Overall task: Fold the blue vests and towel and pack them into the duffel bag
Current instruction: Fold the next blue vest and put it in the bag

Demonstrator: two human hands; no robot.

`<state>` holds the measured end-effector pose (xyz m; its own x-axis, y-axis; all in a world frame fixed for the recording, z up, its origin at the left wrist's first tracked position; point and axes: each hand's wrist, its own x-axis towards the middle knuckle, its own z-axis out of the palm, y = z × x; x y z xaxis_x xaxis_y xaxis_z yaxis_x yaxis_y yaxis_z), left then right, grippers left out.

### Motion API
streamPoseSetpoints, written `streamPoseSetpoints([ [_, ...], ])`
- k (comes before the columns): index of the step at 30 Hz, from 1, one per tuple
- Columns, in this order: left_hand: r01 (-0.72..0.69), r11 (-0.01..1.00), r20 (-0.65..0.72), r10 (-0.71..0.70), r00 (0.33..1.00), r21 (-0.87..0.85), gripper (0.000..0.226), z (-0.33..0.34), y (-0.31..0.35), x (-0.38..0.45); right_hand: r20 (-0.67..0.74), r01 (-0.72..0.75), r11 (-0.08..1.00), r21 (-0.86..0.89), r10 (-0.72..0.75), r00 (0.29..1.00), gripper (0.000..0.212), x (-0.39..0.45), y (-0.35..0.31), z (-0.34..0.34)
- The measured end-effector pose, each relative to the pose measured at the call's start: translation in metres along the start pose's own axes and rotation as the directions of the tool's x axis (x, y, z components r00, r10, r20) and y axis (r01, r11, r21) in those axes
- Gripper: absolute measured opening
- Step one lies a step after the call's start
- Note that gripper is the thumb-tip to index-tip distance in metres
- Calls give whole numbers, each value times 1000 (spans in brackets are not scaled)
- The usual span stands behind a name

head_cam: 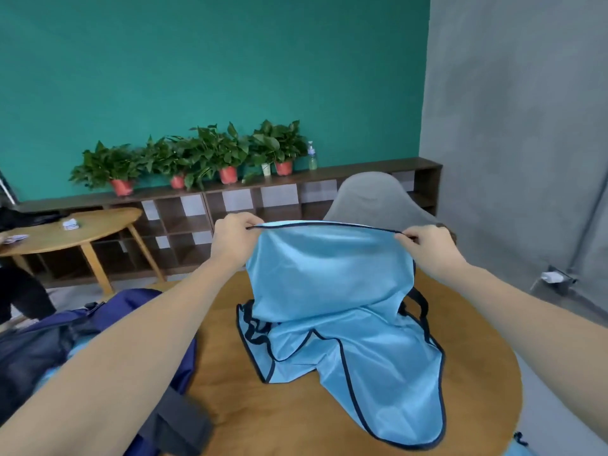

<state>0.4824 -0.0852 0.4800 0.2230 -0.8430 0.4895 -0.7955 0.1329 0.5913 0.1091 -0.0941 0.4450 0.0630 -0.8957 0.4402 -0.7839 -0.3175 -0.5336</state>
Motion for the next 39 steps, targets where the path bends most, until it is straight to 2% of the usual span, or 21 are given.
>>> streamPoseSetpoints([
  [1, -25, 999, -26, 24, 999, -35, 15, 6, -3, -4, -20, 6, 1000, 4, -5, 1000, 33, -8, 3, 5],
  [2, -60, 997, 6, 60, 998, -38, 14, 12, -8, -10, -5, 12, 1000, -12, -12, 1000, 27, -16, 8, 9],
  [4, -124, 992, 202, 116, 973, 29, 10, 28, -22, -30, 130, 14, 998, -68, -5, 991, 27, -33, 27, 23],
  [7, -225, 941, 552, 52, 832, 251, 10, 51, -53, -66, 408, 42, 974, -223, 54, 911, 34, -64, 59, 42],
  [10, -264, 909, 696, -39, 716, 322, 16, 63, -76, -97, 521, 45, 952, -302, 126, 844, 32, -90, 71, 52],
  [12, -225, 917, 706, -82, 704, 331, 15, 66, -83, -116, 514, 77, 923, -377, 139, 846, 22, -104, 68, 55],
  [14, -257, 874, 655, -89, 750, 413, 20, 70, -82, -134, 447, 108, 899, -425, 104, 889, 20, -120, 57, 60],
  [16, -300, 833, 598, -46, 800, 466, 33, 73, -76, -154, 391, 117, 933, -341, 28, 920, 25, -141, 34, 67],
  [18, -332, 849, 561, 51, 826, 411, 42, 74, -65, -178, 440, 81, 977, -195, 14, 898, 27, -163, 10, 80],
  [20, -408, 856, 547, 186, 816, 318, 40, 76, -53, -201, 515, 30, 989, -143, 48, 856, 34, -179, -9, 100],
  [23, -466, 866, 563, 295, 772, 184, 40, 82, -38, -223, 506, 78, 975, -206, 38, 862, 39, -186, -31, 124],
  [25, -460, 879, 573, 316, 757, 124, 43, 84, -31, -229, 477, 77, 972, -222, 39, 878, 33, -187, -42, 130],
  [28, -405, 914, 556, 319, 768, 35, 43, 80, -26, -227, 471, -35, 986, -165, 110, 875, 11, -191, -48, 135],
  [30, -372, 928, 581, 296, 758, 13, 43, 76, -24, -226, 463, -48, 986, -160, 118, 879, 11, -195, -48, 135],
  [32, -375, 927, 622, 288, 728, 9, 44, 73, -21, -225, 425, -1, 993, -119, 52, 904, 9, -201, -44, 134],
  [35, -363, 931, 665, 290, 688, -30, 51, 71, -14, -219, 275, 201, 974, -107, -165, 947, 10, -211, -35, 133],
  [37, -345, 936, 694, 292, 658, -66, 62, 71, -6, -215, 161, 343, 931, -124, -323, 933, 5, -218, -28, 132],
  [39, -314, 943, 737, 291, 610, -112, 72, 70, 4, -212, 90, 455, 884, -105, -447, 890, 10, -223, -20, 129],
])
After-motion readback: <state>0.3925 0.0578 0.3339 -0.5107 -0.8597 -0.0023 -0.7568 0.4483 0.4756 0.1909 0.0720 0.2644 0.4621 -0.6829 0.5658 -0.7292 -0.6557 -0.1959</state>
